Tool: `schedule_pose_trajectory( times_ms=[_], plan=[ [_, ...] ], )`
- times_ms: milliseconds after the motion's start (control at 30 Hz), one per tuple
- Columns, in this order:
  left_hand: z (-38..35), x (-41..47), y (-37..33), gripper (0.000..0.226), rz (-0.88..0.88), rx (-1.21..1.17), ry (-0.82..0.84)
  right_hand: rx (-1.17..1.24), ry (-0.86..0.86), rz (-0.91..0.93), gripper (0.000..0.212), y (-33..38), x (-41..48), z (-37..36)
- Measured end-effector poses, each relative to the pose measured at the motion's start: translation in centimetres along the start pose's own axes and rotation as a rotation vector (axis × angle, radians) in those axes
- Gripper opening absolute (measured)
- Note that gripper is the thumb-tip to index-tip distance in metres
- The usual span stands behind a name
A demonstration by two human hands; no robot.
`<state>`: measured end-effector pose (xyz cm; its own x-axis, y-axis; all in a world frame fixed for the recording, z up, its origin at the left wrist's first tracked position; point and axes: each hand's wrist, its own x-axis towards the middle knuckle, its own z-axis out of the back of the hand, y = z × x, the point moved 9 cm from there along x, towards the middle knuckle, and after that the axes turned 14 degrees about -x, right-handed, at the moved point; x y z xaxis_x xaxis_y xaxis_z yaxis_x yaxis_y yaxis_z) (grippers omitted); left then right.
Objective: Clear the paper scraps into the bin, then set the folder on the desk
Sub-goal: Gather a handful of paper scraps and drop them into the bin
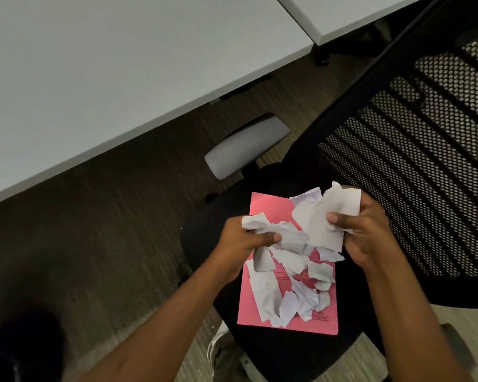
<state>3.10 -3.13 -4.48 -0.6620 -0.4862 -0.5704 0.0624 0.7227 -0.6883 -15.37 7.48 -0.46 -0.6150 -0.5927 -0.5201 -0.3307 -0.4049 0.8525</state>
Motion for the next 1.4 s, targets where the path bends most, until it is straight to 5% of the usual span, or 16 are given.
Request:
schedule_pose_trajectory(
  times_ms=[300,667,1100,1400],
  plan=[
    [9.4,-6.7,-1.5,0.015,-0.12,-0.113,-0.145,-0.139,0.099,-0.036,0.07,-1.2,-4.2,-9.9],
    [31.4,-22.5,-1.3,0.02,-0.24,-0.22,-0.333,-0.267,0.376,0.037,0.048,-7.0,-15.1,-34.1],
    [66.8,-43.6,9.9,0.015,-0.298,-0.369,-0.765,-0.521,0.703,-0.101,0.047,-28.8,-27.4,-68.4],
    [83.4,-45.2,24.0,0.019,-0.246,-0.662,-1.181,-0.702,0.659,-0.06,0.048,-46.1,-25.5,-80.9]
  ],
)
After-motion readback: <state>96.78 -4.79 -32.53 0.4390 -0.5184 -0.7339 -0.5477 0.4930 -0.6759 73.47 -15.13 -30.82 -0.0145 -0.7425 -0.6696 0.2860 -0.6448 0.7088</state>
